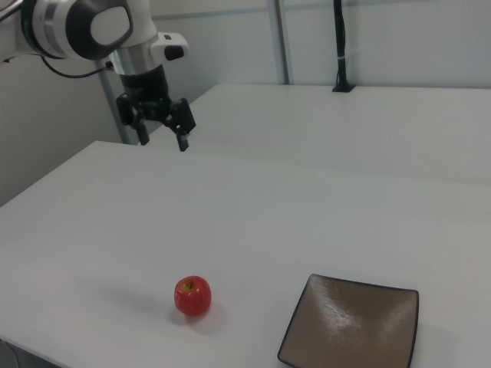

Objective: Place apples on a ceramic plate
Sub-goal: 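Move the open gripper down toward the red apple, then close the gripper around the red apple, then lift the red apple up off the table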

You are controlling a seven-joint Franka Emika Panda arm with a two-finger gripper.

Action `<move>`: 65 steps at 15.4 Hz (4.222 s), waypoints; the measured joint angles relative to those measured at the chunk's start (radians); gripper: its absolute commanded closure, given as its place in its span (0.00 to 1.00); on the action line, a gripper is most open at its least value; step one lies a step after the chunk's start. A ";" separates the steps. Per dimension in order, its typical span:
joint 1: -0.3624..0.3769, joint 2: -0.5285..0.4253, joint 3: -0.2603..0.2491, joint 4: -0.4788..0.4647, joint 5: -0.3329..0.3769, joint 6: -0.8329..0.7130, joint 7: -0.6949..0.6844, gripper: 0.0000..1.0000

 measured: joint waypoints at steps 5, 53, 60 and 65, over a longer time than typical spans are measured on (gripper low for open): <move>0.011 -0.052 0.000 -0.081 -0.001 -0.068 -0.077 0.00; -0.054 0.012 -0.005 -0.743 -0.241 0.622 -0.268 1.00; -0.056 -0.045 -0.005 -0.384 -0.127 0.206 -0.244 1.00; -0.070 -0.049 -0.014 -0.117 -0.045 -0.028 -0.247 1.00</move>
